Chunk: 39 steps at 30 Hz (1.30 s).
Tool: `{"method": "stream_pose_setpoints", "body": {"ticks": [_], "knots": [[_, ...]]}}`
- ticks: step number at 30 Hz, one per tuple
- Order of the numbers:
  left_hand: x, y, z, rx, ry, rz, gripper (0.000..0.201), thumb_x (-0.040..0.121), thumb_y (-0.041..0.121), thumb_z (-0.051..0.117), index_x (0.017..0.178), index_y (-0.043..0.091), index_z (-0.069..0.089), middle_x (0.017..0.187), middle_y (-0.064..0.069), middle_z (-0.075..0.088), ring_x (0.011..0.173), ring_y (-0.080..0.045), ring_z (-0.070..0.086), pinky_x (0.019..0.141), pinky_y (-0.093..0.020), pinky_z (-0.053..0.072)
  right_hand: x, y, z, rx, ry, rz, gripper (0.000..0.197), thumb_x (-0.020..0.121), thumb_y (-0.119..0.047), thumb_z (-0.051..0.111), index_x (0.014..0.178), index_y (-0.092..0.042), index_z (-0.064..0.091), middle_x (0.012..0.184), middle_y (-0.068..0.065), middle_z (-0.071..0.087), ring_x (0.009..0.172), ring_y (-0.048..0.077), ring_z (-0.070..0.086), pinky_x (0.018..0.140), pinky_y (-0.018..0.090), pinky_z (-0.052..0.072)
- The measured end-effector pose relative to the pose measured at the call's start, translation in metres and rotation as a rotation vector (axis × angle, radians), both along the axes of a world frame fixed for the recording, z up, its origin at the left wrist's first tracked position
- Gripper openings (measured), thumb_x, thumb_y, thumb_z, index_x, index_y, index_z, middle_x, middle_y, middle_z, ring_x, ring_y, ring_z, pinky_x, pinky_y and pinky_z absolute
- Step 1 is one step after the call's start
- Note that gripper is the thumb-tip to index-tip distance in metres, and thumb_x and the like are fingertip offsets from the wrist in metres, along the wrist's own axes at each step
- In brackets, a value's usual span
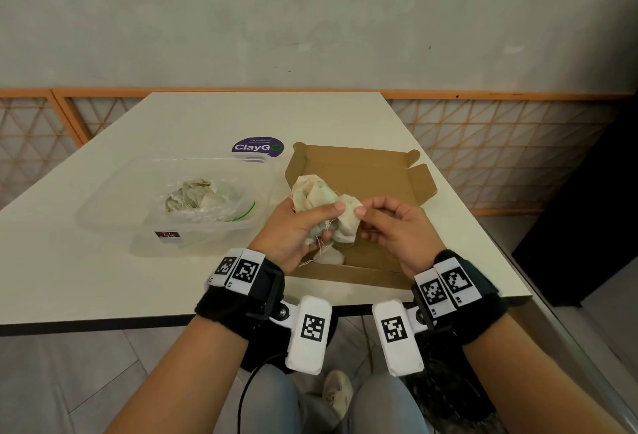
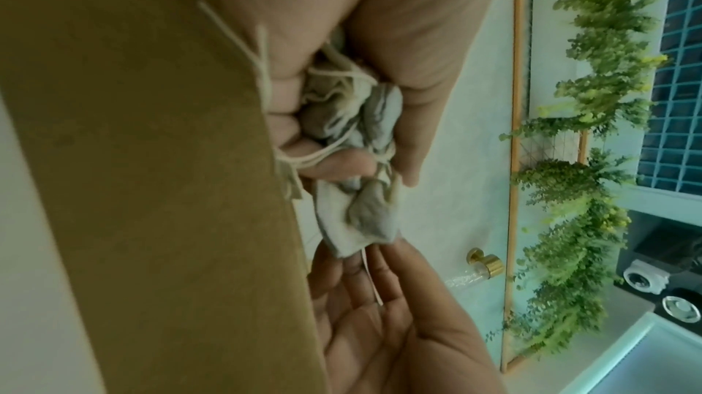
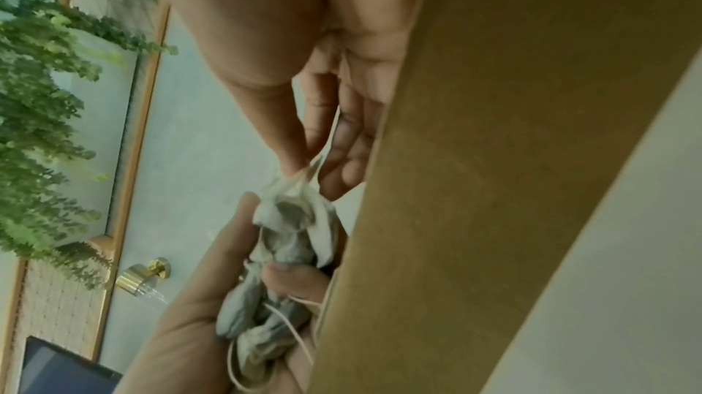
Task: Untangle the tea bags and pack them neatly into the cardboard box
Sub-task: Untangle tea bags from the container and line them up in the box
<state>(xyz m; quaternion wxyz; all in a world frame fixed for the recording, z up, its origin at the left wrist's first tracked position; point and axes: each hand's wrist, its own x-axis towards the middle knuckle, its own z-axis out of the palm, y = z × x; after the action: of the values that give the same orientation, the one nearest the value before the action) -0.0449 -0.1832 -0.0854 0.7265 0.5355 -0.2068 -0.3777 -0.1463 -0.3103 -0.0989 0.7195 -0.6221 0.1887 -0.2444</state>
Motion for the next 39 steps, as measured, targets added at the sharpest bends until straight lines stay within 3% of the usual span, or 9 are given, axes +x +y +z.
{"method": "stream_pose_setpoints", "body": {"ticks": [7,13,16,19,26,31,34,37,39], "knots": [[0.004,0.002,-0.001,-0.042,0.072,0.047,0.022,0.082,-0.005,0.064,0.099,0.009,0.060,0.087,-0.006,0.067,0.070,-0.013,0.062,0.050,-0.016,0.047,-0.002,-0.001,0.006,0.130,-0.150,-0.113,0.014,0.088,-0.003,0.055,0.077,-0.012,0.056,0.083,0.009,0.062,0.070,0.018,0.057,0.055,0.021,0.050],[0.004,-0.001,0.000,-0.096,0.146,0.138,0.025,0.083,-0.004,0.062,0.101,0.011,0.056,0.092,-0.006,0.065,0.067,-0.011,0.061,0.047,-0.014,0.046,-0.004,-0.006,0.005,0.151,-0.212,-0.300,0.016,0.089,-0.004,0.054,0.083,-0.018,0.056,0.086,0.004,0.061,0.078,0.019,0.055,0.062,0.028,0.045],[0.003,-0.003,-0.002,-0.077,0.103,0.164,0.028,0.083,-0.003,0.065,0.107,0.009,0.056,0.090,-0.005,0.066,0.071,-0.012,0.063,0.050,-0.016,0.048,-0.005,-0.003,0.006,0.107,-0.235,-0.120,0.014,0.083,-0.006,0.058,0.084,-0.019,0.054,0.078,0.001,0.059,0.068,0.014,0.049,0.053,0.021,0.039],[0.002,-0.004,-0.004,-0.046,0.043,0.159,0.023,0.083,-0.002,0.065,0.101,0.010,0.059,0.083,-0.002,0.068,0.071,-0.012,0.065,0.058,-0.019,0.051,-0.005,0.000,0.006,0.073,-0.214,0.037,0.016,0.077,-0.012,0.066,0.090,-0.017,0.058,0.068,-0.005,0.062,0.064,0.011,0.048,0.054,0.022,0.039],[-0.002,-0.001,0.000,0.017,-0.016,0.009,0.019,0.082,0.008,0.070,0.097,0.015,0.062,0.082,0.001,0.070,0.069,-0.009,0.065,0.056,-0.016,0.051,0.001,-0.002,0.000,0.011,-0.120,-0.059,0.018,0.082,0.000,0.061,0.094,-0.014,0.059,0.070,0.003,0.069,0.060,0.014,0.056,0.046,0.018,0.046],[-0.004,-0.005,-0.001,-0.008,-0.045,0.126,0.026,0.078,-0.009,0.068,0.098,0.007,0.060,0.084,-0.006,0.068,0.069,-0.015,0.066,0.049,-0.019,0.048,0.000,0.000,0.001,0.053,-0.105,-0.039,0.021,0.083,0.001,0.061,0.099,-0.012,0.055,0.074,0.002,0.071,0.063,0.012,0.066,0.054,0.020,0.055],[-0.001,-0.001,-0.001,-0.125,0.079,0.188,0.023,0.080,-0.008,0.064,0.090,0.013,0.060,0.080,-0.002,0.068,0.066,-0.011,0.064,0.047,-0.016,0.046,-0.001,-0.001,-0.001,-0.201,0.093,-0.045,0.017,0.082,-0.010,0.067,0.093,-0.018,0.056,0.081,0.001,0.066,0.069,0.012,0.062,0.059,0.021,0.050],[0.001,0.003,-0.001,-0.206,0.146,0.188,0.019,0.083,-0.006,0.061,0.087,0.013,0.060,0.077,-0.001,0.068,0.063,-0.008,0.064,0.048,-0.015,0.046,-0.001,0.005,-0.001,-0.580,0.327,0.205,0.004,0.083,-0.024,0.066,0.081,-0.023,0.065,0.089,-0.005,0.065,0.079,0.009,0.058,0.077,0.024,0.046],[0.001,0.003,0.000,-0.220,0.156,0.179,0.017,0.084,-0.006,0.060,0.086,0.010,0.061,0.073,-0.001,0.068,0.060,-0.007,0.063,0.048,-0.015,0.046,0.000,0.009,-0.001,-0.707,0.383,0.390,0.014,0.089,-0.027,0.059,0.083,-0.022,0.070,0.113,-0.009,0.062,0.097,0.006,0.058,0.090,0.022,0.043]]}}
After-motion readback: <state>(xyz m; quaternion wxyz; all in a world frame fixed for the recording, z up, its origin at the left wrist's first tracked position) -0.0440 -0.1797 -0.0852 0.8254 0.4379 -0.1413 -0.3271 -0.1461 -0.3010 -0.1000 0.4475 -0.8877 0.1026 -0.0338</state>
